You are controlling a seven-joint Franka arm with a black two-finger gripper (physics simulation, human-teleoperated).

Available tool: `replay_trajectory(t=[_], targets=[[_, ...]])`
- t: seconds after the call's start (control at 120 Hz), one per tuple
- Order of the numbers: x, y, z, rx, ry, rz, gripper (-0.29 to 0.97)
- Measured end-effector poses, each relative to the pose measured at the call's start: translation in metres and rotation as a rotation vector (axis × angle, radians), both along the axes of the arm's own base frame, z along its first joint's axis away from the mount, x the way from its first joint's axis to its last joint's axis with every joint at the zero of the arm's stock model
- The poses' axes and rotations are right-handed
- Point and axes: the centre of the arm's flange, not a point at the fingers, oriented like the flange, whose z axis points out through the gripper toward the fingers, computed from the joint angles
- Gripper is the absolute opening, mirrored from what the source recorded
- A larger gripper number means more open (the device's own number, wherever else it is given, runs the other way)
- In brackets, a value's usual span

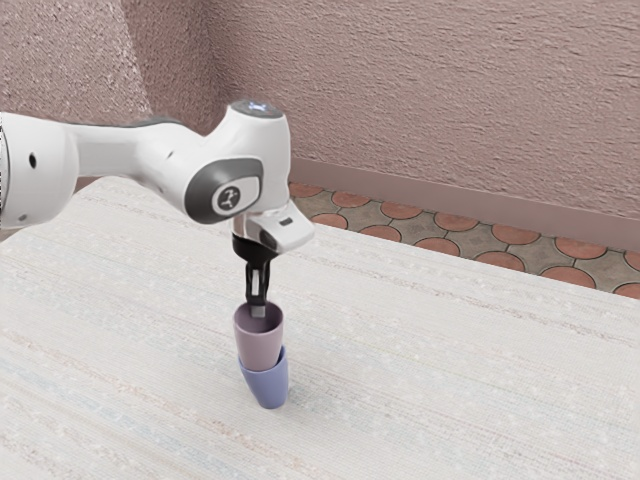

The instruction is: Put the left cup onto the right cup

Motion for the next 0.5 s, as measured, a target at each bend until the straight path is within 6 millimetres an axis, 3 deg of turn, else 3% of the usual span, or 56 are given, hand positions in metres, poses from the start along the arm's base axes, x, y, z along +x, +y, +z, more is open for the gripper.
replay_trajectory(t=[0.225,0.5], targets=[[-0.0001,-0.0011,-0.0010,-0.002,0.003,-0.004,0.41],[-0.0003,-0.0011,0.0005,-0.004,0.000,-0.007,0.61]])
